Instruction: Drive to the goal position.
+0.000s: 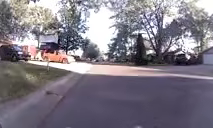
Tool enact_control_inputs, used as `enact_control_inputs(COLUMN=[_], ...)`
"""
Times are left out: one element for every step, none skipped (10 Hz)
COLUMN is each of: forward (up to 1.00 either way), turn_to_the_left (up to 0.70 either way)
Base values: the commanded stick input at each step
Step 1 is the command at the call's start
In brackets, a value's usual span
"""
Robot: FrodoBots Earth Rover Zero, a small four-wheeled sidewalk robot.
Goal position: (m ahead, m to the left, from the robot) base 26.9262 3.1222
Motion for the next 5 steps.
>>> enact_control_inputs(forward=[1.00, 1.00, 1.00, 1.00, 1.00], turn_to_the_left=[0.00, 0.00, 0.00, 0.00, 0.00])
